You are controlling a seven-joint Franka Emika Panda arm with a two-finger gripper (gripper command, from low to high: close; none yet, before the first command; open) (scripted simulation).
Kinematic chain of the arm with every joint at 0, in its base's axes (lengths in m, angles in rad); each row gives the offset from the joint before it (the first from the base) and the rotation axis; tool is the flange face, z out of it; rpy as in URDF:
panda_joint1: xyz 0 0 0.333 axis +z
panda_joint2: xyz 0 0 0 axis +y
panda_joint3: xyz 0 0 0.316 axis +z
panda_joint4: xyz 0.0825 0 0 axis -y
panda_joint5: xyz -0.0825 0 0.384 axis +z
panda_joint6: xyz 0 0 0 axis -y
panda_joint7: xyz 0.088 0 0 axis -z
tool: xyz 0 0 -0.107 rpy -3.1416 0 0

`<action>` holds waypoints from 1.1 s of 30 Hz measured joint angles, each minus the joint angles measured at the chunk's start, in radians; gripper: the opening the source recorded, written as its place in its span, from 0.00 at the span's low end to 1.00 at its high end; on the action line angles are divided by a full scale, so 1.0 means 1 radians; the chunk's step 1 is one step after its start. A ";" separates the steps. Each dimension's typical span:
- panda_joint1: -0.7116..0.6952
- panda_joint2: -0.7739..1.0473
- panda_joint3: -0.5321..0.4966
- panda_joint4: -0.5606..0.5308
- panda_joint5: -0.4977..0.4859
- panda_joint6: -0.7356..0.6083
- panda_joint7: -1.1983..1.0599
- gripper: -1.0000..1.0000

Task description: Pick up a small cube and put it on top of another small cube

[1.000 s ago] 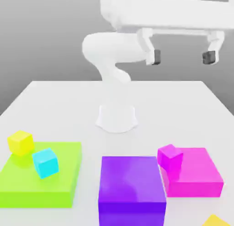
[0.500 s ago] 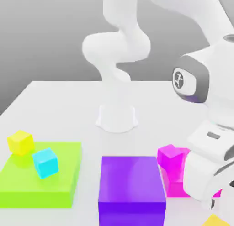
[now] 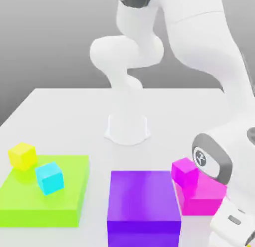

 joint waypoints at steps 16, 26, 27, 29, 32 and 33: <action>-0.029 -0.578 0.064 -0.420 0.201 -0.148 0.082 0.00; -0.034 -0.840 0.080 -0.685 0.238 -0.144 0.200 0.00; -0.038 -0.813 0.084 -0.694 0.232 -0.108 0.206 0.00; -0.045 -0.748 0.090 -0.709 0.219 -0.028 0.218 0.00; -0.047 -0.715 0.093 -0.716 0.213 0.011 0.223 1.00; -0.047 -0.715 0.093 -0.716 0.213 0.011 0.223 1.00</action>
